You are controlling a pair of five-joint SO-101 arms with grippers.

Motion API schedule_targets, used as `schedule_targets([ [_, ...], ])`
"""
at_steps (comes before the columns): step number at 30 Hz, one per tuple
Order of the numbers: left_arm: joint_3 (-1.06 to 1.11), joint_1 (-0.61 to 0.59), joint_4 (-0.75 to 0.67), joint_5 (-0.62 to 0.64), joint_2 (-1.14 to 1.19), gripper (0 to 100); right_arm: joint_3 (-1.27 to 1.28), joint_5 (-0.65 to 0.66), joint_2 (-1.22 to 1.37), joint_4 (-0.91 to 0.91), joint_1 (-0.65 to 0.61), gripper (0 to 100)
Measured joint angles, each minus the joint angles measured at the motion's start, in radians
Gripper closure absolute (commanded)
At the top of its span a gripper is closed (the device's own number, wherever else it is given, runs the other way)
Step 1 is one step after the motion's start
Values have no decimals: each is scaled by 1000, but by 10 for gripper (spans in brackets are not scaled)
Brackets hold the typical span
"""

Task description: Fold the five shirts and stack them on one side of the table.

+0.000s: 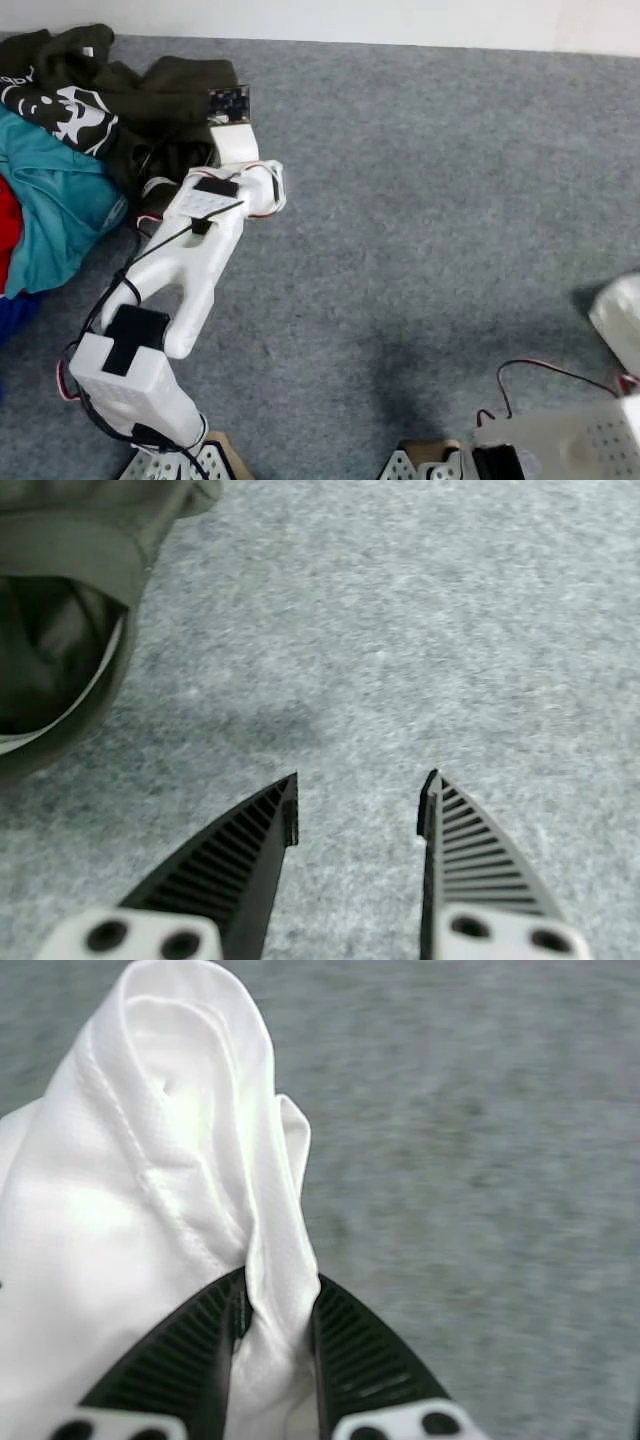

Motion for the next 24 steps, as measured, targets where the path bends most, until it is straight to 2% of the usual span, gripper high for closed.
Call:
schedule_targets([
  [7, -2, 9, 0, 0, 0, 783, 28, 92, 0, -35, 163, 957],
  [12, -2, 9, 0, 0, 0, 783, 64, 160, 2, -66, 167, 697],
  [14, -2, 9, 0, 0, 0, 783, 66, 160, 2, -57, 166, 654],
  [19, -2, 9, 0, 0, 0, 783, 6, 160, 2, -17, 150, 701],
  [24, -2, 9, 0, 0, 0, 783, -187, 127, 2, 147, 94, 868],
])
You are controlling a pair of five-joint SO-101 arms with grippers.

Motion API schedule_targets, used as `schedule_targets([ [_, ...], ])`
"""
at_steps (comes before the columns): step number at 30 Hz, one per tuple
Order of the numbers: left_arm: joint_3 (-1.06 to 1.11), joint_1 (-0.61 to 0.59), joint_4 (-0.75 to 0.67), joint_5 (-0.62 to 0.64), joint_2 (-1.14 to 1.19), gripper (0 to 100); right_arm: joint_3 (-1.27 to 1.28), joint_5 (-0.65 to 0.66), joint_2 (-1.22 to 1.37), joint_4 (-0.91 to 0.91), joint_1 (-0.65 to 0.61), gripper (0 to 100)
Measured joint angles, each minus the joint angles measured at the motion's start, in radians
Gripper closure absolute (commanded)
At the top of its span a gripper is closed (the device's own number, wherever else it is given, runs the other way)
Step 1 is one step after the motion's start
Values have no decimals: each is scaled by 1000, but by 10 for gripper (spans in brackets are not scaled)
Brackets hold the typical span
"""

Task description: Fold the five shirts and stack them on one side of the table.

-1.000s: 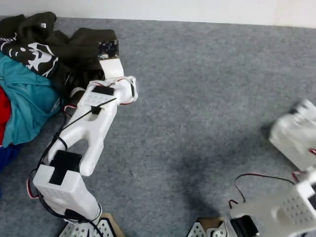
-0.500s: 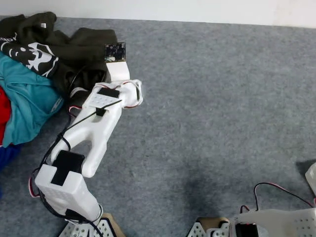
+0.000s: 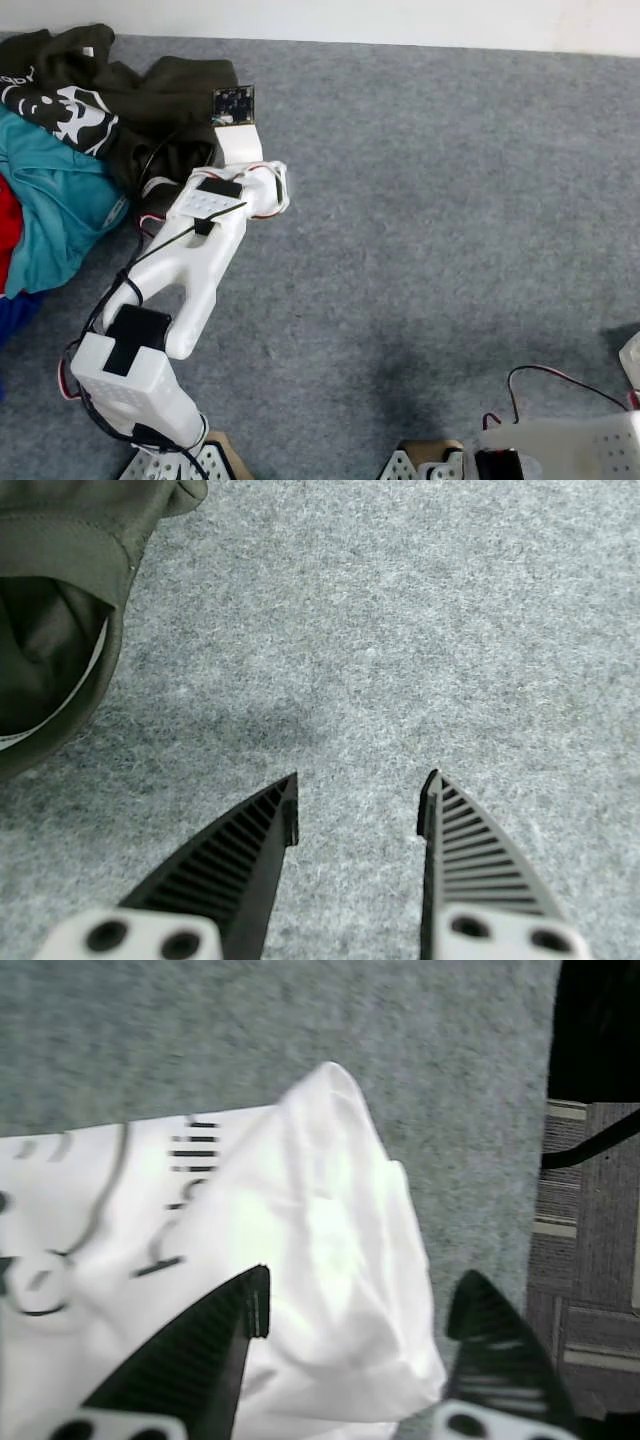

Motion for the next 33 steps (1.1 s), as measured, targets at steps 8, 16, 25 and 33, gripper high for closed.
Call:
schedule_targets([
  [8, 0, 0, 0, 0, 0, 783, -21, -21, -2, 58, -103, 992],
  [16, 0, 0, 0, 0, 0, 783, 176, -23, -2, -8, -135, 992],
  [25, 0, 0, 0, 0, 0, 783, 322, 20, -2, -14, -137, 992],
  [33, 0, 0, 0, 0, 0, 783, 305, 66, -6, 81, -137, 992],
])
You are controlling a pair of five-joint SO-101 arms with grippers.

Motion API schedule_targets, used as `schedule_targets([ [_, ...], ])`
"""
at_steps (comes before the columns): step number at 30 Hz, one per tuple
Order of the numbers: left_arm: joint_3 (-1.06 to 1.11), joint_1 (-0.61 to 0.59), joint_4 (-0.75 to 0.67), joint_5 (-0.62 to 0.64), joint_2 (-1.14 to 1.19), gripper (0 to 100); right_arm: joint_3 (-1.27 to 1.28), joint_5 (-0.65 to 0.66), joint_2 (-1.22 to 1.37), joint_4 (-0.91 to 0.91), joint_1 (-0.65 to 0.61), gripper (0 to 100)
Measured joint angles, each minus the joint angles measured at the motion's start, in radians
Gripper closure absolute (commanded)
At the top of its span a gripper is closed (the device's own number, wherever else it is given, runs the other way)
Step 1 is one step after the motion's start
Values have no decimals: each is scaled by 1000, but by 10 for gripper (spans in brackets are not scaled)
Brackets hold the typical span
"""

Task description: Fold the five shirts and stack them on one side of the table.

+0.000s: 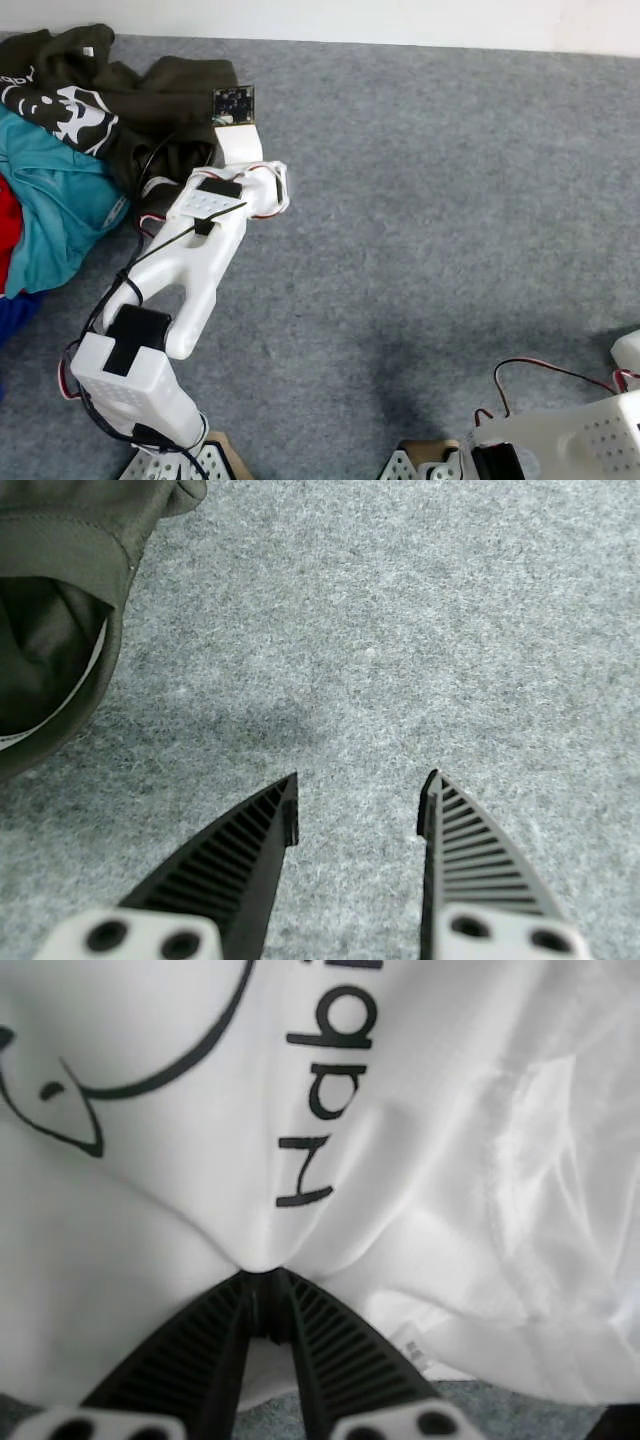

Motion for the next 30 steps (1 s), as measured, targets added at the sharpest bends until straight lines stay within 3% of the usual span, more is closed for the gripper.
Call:
schedule_targets([
  [8, 0, 0, 0, 0, 0, 783, -117, -64, -140, 6, -37, 991],
  [15, -5, -21, 21, 0, 0, 783, -123, -133, -247, 55, -187, 986],
  [27, -304, -408, 334, 6, -109, 783, -123, -170, -288, 333, -683, 990],
  [30, -331, -485, 356, 9, -120, 783, -123, -170, -288, 356, -822, 990],
])
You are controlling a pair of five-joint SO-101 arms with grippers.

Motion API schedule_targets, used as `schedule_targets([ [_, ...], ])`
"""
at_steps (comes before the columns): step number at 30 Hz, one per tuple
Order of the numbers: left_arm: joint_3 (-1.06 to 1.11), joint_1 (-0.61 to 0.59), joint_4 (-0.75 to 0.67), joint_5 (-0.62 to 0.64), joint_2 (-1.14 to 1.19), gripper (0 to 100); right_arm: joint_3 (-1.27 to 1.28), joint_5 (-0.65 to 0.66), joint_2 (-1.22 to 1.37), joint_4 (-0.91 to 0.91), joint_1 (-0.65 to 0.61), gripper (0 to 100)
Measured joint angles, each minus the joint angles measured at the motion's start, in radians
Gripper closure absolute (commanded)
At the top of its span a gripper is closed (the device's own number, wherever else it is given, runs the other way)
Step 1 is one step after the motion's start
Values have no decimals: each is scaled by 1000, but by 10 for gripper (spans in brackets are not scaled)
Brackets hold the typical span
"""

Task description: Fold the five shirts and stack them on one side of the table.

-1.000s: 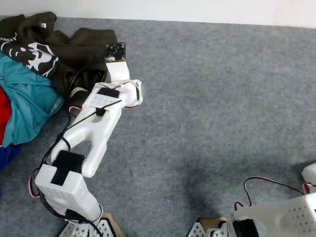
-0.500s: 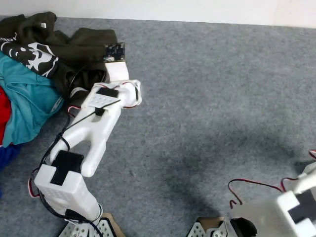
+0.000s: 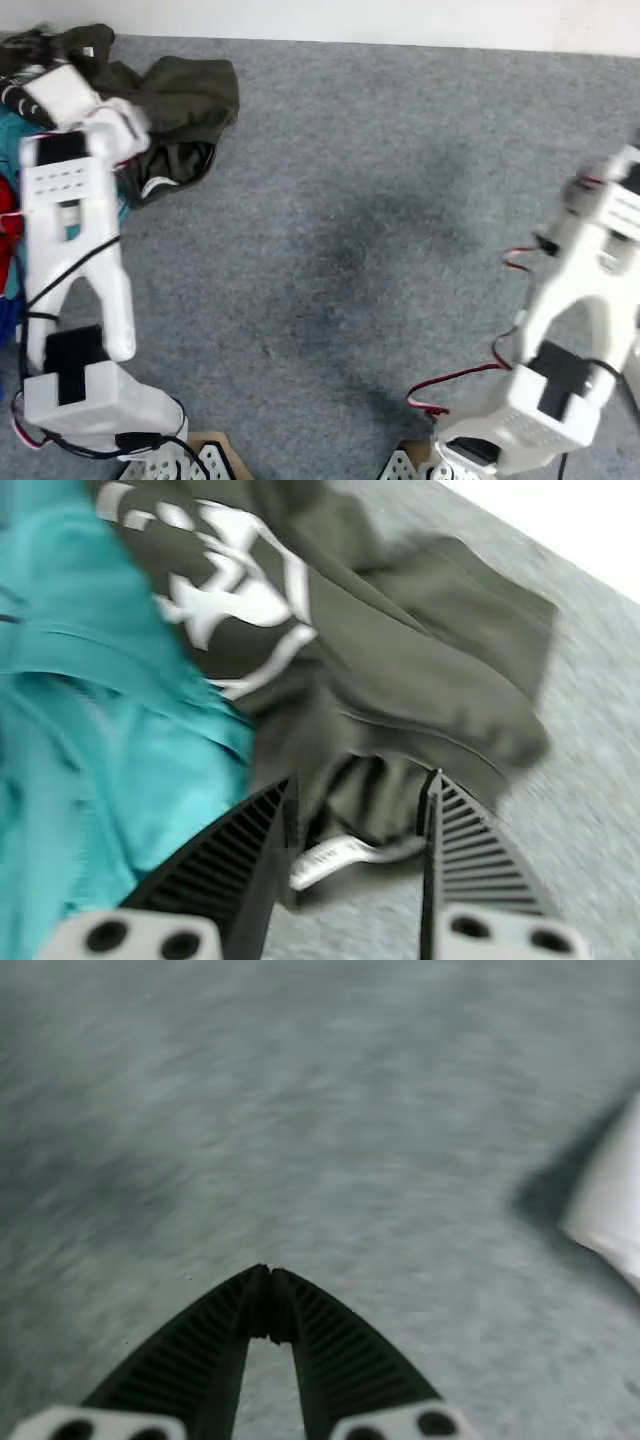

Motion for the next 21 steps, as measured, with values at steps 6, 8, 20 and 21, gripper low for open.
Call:
schedule_targets([
  [6, -11, -51, -25, -5, 64, 779, 180, -11, -5, -118, -282, 990],
  [8, -14, -51, -41, -37, 110, 779, 265, -41, -5, -195, -374, 990],
  [20, -68, 63, 18, -129, 175, 770, 715, -107, -8, -733, -641, 988],
  [21, -83, 83, 31, -129, 175, 757, 724, -107, -8, -758, -643, 988],
])
